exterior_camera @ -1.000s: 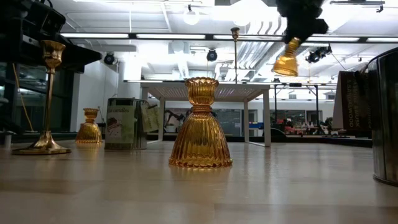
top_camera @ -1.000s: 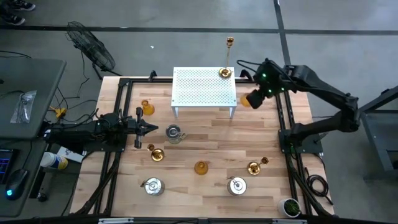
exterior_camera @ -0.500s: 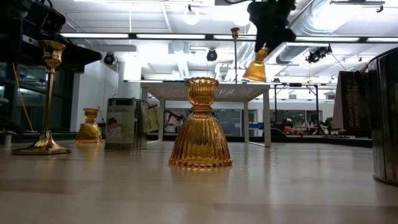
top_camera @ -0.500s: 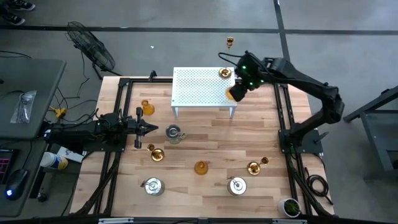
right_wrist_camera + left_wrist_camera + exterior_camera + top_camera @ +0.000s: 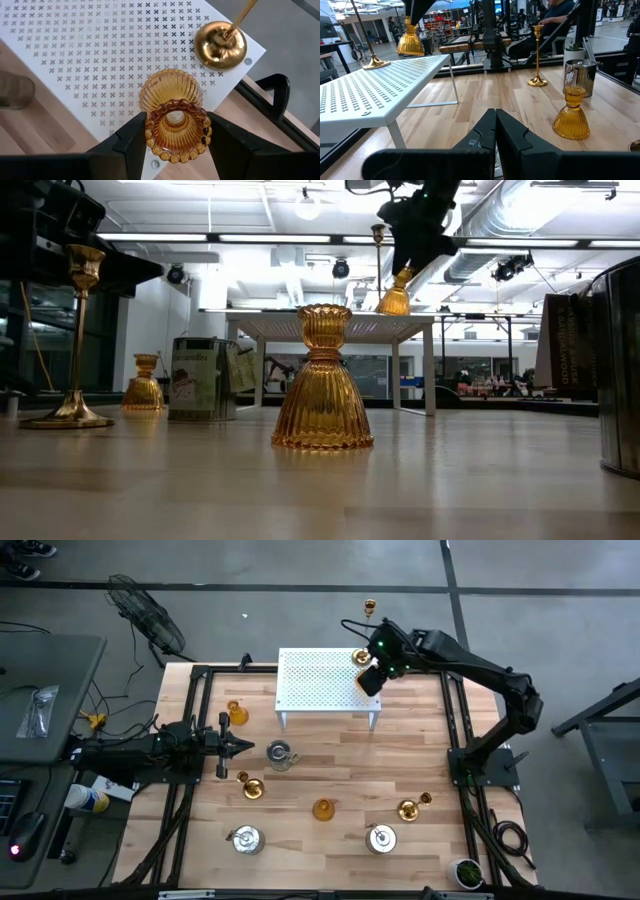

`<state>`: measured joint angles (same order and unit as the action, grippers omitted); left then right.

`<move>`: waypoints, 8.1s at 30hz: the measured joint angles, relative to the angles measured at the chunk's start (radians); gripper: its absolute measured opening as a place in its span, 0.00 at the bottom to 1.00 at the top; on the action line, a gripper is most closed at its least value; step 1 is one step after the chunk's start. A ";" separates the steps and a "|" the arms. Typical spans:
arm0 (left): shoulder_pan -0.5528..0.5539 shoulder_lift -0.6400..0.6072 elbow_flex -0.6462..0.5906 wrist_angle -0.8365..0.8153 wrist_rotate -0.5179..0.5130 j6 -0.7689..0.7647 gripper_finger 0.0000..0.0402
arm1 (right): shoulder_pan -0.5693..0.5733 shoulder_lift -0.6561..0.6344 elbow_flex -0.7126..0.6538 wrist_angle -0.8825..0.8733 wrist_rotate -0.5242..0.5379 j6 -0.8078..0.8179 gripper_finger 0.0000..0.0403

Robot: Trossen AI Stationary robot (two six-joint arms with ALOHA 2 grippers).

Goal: Pick & Place candle stick holders
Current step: Put the right brown glass candle holder on the shelf, then put the right gold candle holder on the shelf aligned with the other gold candle holder

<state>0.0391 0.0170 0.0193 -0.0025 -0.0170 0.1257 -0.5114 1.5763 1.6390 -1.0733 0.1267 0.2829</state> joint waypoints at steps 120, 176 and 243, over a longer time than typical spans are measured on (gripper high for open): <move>0.000 0.000 0.000 0.000 0.000 0.000 0.00 | -0.027 -0.001 -0.001 0.094 -0.048 -0.044 0.64; 0.000 0.000 0.000 0.000 0.001 0.000 0.00 | 0.843 -0.910 -0.941 -0.090 -0.383 0.269 0.64; 0.000 0.000 0.000 0.000 0.000 0.000 0.00 | 1.153 -0.705 -1.001 0.512 0.053 0.297 0.01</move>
<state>0.0390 0.0170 0.0193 -0.0025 -0.0174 0.1255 0.6415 0.8715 0.6380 -0.5609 0.1795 0.5801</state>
